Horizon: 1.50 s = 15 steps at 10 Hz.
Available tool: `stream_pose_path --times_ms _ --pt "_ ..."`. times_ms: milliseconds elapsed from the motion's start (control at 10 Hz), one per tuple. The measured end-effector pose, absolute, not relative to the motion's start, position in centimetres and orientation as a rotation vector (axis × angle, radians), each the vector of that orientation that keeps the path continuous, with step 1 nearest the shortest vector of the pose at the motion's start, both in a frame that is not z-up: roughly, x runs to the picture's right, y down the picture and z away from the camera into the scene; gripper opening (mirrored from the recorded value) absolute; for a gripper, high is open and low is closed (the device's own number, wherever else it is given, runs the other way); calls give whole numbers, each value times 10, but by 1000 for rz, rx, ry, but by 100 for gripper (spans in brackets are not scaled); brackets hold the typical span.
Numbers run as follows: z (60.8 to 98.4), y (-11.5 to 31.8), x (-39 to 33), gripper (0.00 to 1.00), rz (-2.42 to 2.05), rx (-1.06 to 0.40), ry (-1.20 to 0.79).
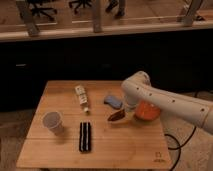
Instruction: Place the pepper on the white sponge
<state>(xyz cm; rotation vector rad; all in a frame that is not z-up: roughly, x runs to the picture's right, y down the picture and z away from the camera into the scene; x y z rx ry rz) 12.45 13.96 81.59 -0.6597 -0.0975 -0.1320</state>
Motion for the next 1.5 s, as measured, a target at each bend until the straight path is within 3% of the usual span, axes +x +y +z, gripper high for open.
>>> stream_pose_path --times_ms 1500 --pt "861 76 68 2 -184 -706 -155"
